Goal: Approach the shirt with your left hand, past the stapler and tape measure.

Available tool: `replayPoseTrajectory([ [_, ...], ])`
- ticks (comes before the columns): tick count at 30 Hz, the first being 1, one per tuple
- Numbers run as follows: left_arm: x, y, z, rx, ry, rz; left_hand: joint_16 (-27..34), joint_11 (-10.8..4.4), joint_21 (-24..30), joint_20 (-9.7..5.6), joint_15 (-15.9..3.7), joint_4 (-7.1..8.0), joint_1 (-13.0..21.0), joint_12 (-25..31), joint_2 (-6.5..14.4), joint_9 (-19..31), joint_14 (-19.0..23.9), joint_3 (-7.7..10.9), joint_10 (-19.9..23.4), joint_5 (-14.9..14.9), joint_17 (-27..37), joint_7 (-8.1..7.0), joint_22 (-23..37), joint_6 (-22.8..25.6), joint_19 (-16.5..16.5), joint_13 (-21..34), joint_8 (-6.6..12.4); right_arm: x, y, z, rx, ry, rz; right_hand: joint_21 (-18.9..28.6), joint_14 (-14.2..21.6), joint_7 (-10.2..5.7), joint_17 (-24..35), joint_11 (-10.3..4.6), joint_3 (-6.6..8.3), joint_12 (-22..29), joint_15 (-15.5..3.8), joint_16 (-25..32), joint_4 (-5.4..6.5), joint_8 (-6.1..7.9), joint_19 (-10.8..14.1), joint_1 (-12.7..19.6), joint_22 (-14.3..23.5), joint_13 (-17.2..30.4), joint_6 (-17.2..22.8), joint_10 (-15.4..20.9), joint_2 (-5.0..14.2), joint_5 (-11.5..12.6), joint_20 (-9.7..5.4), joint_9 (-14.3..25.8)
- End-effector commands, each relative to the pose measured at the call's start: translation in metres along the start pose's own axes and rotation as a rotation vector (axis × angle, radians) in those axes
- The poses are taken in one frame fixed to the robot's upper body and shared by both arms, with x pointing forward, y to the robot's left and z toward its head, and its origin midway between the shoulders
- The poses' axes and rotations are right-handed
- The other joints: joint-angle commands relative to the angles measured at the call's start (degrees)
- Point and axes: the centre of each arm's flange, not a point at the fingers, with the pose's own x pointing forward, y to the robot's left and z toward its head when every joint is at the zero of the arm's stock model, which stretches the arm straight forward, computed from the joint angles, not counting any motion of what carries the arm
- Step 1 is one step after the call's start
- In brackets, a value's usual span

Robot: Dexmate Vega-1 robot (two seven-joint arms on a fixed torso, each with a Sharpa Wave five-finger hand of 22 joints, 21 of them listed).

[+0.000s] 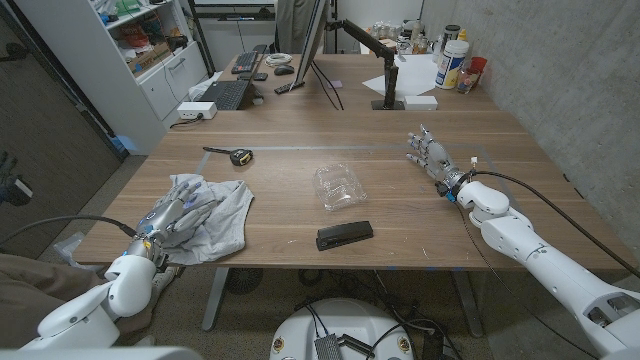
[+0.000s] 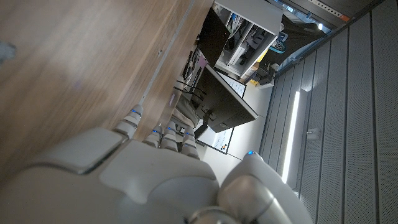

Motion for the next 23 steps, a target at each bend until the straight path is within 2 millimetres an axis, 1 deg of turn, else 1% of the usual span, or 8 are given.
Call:
replayPoseTrajectory([
  [1, 0.002, 0.001, -0.004, 0.009, 0.008, 0.002, 0.19, 0.08, 0.03, 0.36, 0.50, -0.39, 0.15, 0.26, 0.38, -0.01, -3.91, -0.08, -0.22, 0.29, 0.10, -0.51, 0.17, -0.52, -0.16, 0.05, -0.63, 0.001, 0.002, -0.002, 0.006, 0.004, 0.001, 0.26, -0.57, -0.01, 0.19, 0.06, -0.12, 0.32, -0.07, 0.36, 0.09, 0.08, -0.41, 0.52, 0.05, 0.12, -0.30, -0.37, 0.12, 0.55, 0.07, 0.17],
  [9, 0.007, -0.003, -0.005, -0.004, 0.013, -0.013, 0.19, 0.06, 0.11, 0.14, 0.41, -0.40, 0.09, 0.24, 0.25, -0.01, -3.91, -0.17, -0.27, 0.28, 0.11, -0.54, 0.17, -0.60, 0.04, 0.05, -0.65, 0.001, 0.001, -0.003, 0.009, 0.011, -0.005, 0.26, -0.58, 0.03, 0.18, 0.06, -0.16, 0.33, -0.09, 0.35, 0.11, 0.12, -0.41, 0.56, 0.05, 0.12, -0.27, -0.36, 0.14, 0.57, 0.07, 0.17],
  [23, 0.013, -0.004, -0.004, 0.003, 0.006, -0.028, 0.25, 0.10, 0.12, 0.18, 0.39, -0.44, 0.06, 0.27, 0.11, -0.01, -3.74, -0.27, -0.17, 0.29, 0.12, -0.40, 0.17, -0.47, 0.11, 0.06, -0.58, -0.001, 0.001, -0.005, 0.012, 0.013, -0.013, 0.26, -0.57, 0.06, 0.16, 0.05, -0.20, 0.34, -0.10, 0.36, 0.12, 0.17, -0.43, 0.62, 0.05, 0.12, -0.19, -0.37, 0.19, 0.60, 0.12, 0.17],
])
